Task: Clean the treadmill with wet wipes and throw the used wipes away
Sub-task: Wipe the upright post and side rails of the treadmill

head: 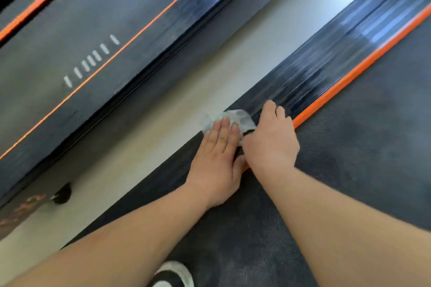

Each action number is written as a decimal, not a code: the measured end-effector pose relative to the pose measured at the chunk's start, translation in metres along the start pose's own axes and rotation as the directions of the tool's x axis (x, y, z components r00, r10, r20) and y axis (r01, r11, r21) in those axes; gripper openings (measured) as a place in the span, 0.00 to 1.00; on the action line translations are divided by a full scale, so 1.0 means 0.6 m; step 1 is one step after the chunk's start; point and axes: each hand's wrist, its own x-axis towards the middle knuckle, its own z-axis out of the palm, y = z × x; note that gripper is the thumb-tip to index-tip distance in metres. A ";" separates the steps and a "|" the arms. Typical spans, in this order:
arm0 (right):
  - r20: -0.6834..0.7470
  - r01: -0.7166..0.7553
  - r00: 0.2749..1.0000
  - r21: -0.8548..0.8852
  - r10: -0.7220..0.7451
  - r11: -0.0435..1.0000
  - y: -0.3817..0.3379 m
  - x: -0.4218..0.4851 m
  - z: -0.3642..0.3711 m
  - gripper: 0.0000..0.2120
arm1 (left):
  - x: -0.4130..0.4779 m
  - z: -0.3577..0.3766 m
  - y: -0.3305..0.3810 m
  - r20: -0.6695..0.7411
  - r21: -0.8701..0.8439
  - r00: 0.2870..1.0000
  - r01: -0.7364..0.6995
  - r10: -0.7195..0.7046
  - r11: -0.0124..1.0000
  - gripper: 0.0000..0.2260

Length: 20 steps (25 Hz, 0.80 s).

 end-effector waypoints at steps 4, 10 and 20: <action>0.013 0.222 0.975 -0.122 -0.222 0.967 0.001 -0.028 0.051 0.39 | -0.124 0.022 -0.026 0.034 -0.053 0.954 0.298 -0.296 0.953 0.31; 0.132 0.398 0.916 -0.181 -0.379 0.899 -0.051 -0.068 0.050 0.27 | -0.183 -0.030 -0.039 0.325 -0.033 0.856 0.436 -0.402 0.900 0.33; 0.256 0.279 0.936 -0.129 -0.240 0.952 -0.066 -0.062 0.039 0.16 | -0.171 0.064 -0.028 -0.006 -0.067 0.898 0.438 -0.439 0.897 0.33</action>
